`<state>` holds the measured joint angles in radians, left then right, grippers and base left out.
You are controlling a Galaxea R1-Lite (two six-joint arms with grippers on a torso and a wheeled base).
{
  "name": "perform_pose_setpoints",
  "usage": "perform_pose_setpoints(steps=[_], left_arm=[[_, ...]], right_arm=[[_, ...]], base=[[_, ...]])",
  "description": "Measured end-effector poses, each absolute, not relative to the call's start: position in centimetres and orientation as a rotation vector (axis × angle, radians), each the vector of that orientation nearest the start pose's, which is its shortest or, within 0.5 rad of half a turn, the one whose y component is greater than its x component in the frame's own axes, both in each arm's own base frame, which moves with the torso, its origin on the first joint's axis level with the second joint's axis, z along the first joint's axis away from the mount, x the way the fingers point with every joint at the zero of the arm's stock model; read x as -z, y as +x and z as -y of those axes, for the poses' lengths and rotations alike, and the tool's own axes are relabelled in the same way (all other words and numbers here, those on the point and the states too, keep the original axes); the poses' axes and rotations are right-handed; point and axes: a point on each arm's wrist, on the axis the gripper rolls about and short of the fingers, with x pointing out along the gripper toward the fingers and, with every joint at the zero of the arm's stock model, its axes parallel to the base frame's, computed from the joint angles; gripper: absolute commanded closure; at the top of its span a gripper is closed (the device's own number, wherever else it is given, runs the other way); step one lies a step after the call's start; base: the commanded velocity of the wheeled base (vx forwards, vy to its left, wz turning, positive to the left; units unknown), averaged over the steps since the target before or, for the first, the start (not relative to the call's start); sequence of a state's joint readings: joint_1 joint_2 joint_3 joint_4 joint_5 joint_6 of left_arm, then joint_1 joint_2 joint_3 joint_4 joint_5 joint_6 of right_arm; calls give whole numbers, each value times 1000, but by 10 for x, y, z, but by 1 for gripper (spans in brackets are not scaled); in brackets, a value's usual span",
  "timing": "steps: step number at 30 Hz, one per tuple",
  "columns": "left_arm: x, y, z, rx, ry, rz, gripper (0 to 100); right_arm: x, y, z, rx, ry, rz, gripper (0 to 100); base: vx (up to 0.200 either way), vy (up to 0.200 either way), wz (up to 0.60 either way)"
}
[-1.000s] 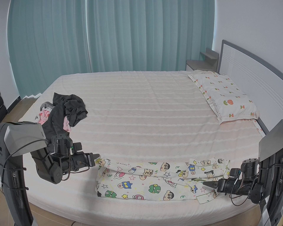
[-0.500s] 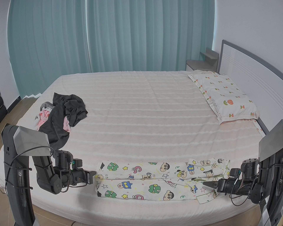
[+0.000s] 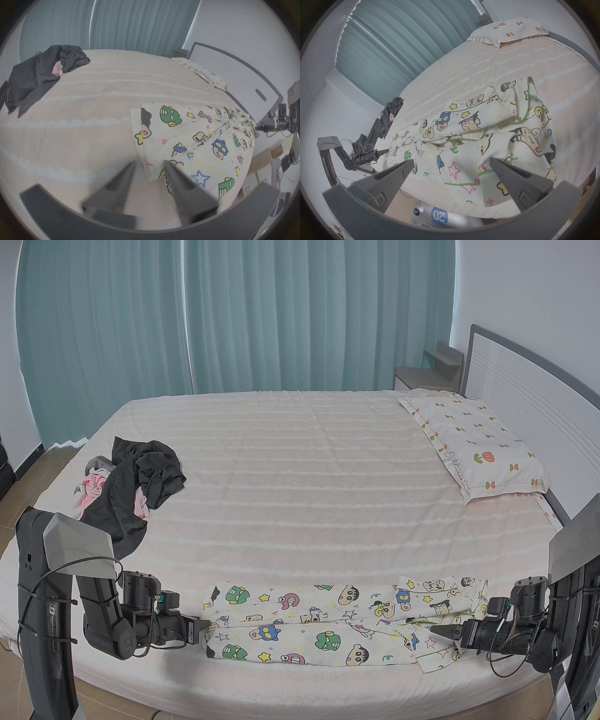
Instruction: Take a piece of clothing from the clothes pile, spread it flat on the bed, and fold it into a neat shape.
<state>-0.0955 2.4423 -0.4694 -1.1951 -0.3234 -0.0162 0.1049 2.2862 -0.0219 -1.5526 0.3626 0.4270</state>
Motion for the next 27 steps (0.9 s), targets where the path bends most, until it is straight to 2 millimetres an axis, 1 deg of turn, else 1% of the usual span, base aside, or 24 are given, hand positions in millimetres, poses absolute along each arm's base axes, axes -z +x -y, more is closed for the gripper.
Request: perform_pose_setpoints(steps=[4, 5, 7, 10, 11, 15, 18, 21, 24, 27], left_arm=[[64, 301, 35, 347, -211, -793, 0], [59, 301, 35, 319, -284, -792, 0], [56, 302, 35, 307, -319, -790, 0], [46, 303, 37, 278, -411, -779, 0], [44, 303, 37, 277, -420, -776, 0], [36, 300, 43, 286, -435, -768, 0], [34, 297, 47, 293, -424, -772, 0], [35, 294, 51, 298, -414, -779, 0], [36, 291, 55, 304, -403, -789, 0], [38, 289, 59, 310, -394, -798, 0]], right_arm=[[17, 220, -31, -293, 495, -772, 0], [12, 221, -31, -296, 496, -748, 0], [10, 221, -30, -297, 495, -735, 0], [-1, 222, -29, -287, 491, -681, 0], [-4, 222, -29, -283, 491, -669, 0], [-25, 218, -22, -239, 533, -579, 0], [-32, 217, -19, -229, 556, -551, 0], [-33, 217, -18, -227, 568, -546, 0], [-24, 218, -23, -232, 572, -592, 0], [-9, 218, -29, -238, 568, -665, 0]], base=[[0, 0, 0], [0, 0, 0], [0, 0, 0], [0, 0, 0], [0, 0, 0], [0, 0, 0], [0, 0, 0], [0, 0, 0], [0, 0, 0], [0, 0, 0]])
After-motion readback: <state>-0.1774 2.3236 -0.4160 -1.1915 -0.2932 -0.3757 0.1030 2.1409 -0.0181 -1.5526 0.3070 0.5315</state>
